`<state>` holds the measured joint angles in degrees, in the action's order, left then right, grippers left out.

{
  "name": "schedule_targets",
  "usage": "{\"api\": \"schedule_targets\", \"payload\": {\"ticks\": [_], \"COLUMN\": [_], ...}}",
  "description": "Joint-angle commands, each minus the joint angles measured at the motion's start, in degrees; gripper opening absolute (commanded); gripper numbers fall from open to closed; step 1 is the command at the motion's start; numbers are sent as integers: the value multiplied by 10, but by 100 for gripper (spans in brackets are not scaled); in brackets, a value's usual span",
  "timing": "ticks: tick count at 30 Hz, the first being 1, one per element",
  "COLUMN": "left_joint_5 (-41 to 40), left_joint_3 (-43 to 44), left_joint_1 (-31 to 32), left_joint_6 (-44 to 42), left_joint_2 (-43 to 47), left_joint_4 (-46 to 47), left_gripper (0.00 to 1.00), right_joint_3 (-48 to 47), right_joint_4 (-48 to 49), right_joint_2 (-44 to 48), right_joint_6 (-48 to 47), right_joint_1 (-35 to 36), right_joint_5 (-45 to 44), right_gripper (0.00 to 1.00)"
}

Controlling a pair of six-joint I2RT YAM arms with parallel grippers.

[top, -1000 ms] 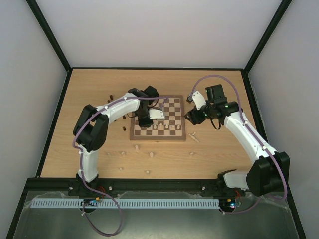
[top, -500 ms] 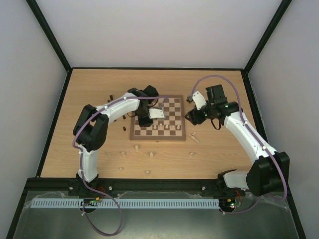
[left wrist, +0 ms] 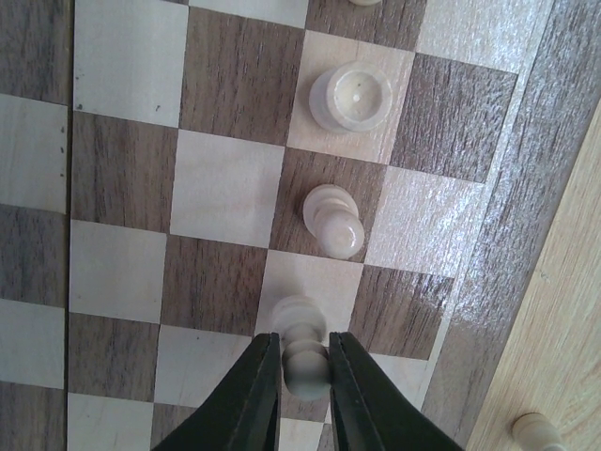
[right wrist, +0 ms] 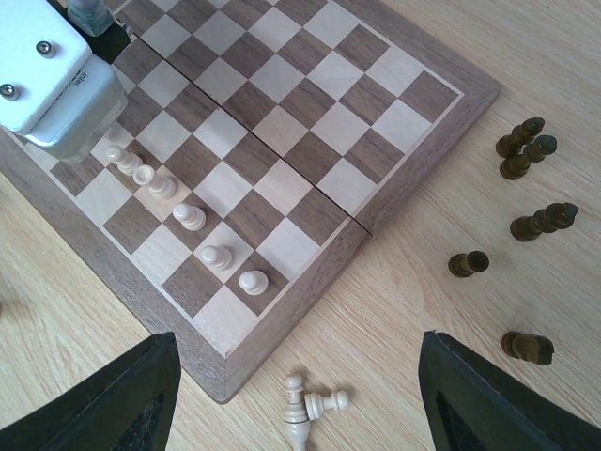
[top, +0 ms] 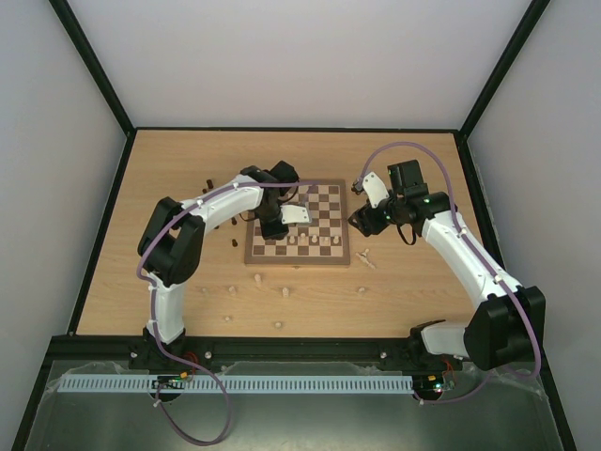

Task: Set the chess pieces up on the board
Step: Place the chess piece on the chessboard, then pick up the chess piece at the center of the board.

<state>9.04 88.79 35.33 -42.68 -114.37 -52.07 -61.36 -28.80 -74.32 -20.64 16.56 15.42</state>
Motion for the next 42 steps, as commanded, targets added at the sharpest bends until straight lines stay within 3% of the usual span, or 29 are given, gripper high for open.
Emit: {"api": "schedule_targets", "payload": {"ticks": [1, 10, 20, 42], "left_joint_5": [9, 3, 7, 73], "left_joint_3": [6, -3, 34, -186], "left_joint_1": [-3, -3, -18, -141], "left_joint_6": [-2, 0, 23, 23], "left_joint_2": [-13, -2, 77, 361], "left_joint_4": [-11, -7, -27, -89], "left_gripper": [19, 25, 38, 53], "right_joint_3": [8, 7, 2, -13], "right_joint_4": [-11, -12, -17, -29], "right_joint_2": [4, 3, -5, -5], "right_joint_6": [-9, -8, -12, -7], "right_joint_1": [-2, -2, -3, -2], "right_joint_5": [9, 10, 19, 36], "right_gripper": [71, 71, 71, 71]}}
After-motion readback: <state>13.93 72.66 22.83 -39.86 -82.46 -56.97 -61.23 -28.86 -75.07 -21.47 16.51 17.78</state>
